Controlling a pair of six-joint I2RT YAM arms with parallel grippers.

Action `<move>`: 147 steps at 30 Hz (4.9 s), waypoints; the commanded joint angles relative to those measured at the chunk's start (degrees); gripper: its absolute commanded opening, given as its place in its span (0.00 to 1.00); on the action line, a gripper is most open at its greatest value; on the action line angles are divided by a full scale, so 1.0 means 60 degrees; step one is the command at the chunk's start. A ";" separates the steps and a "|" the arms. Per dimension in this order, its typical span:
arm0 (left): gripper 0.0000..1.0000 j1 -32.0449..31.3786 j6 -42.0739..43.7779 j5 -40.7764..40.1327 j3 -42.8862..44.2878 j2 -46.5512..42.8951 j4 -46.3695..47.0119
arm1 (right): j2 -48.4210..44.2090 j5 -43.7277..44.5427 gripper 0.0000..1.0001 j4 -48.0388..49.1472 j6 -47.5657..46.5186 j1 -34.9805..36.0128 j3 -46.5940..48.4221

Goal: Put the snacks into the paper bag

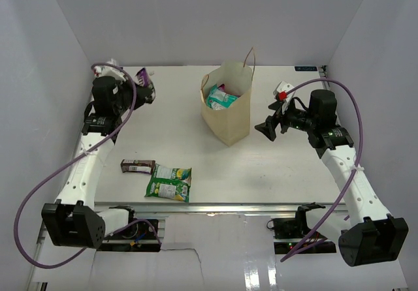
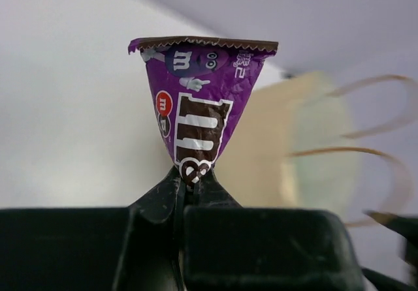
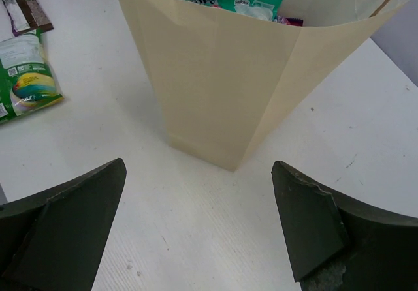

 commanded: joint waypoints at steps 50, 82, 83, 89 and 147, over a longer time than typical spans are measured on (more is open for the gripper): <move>0.79 -0.4446 0.0431 -0.5625 0.0539 -0.3712 -0.2099 | 0.5164 0.4452 0.97 0.0370 0.0401 0.8536 0.1974; 0.83 -0.4461 -0.3088 -0.5319 -0.2600 -0.8425 -0.5326 | 0.9271 0.3401 0.19 0.1093 0.2636 0.8629 0.3737; 0.83 -0.4446 -0.3219 -0.5304 -0.2659 -0.8426 -0.5326 | 0.8790 0.2674 0.15 0.1093 0.2342 0.8511 0.3591; 0.84 -0.4446 -0.3717 -0.4924 -0.3625 -0.8338 -0.5136 | 0.6491 -0.2086 0.08 -0.0879 -0.2065 0.7267 0.3207; 0.97 -0.2154 -0.6430 -0.5456 -0.3128 -0.1093 -0.5577 | 0.2093 0.0382 0.97 0.1505 -0.0181 0.1670 0.2377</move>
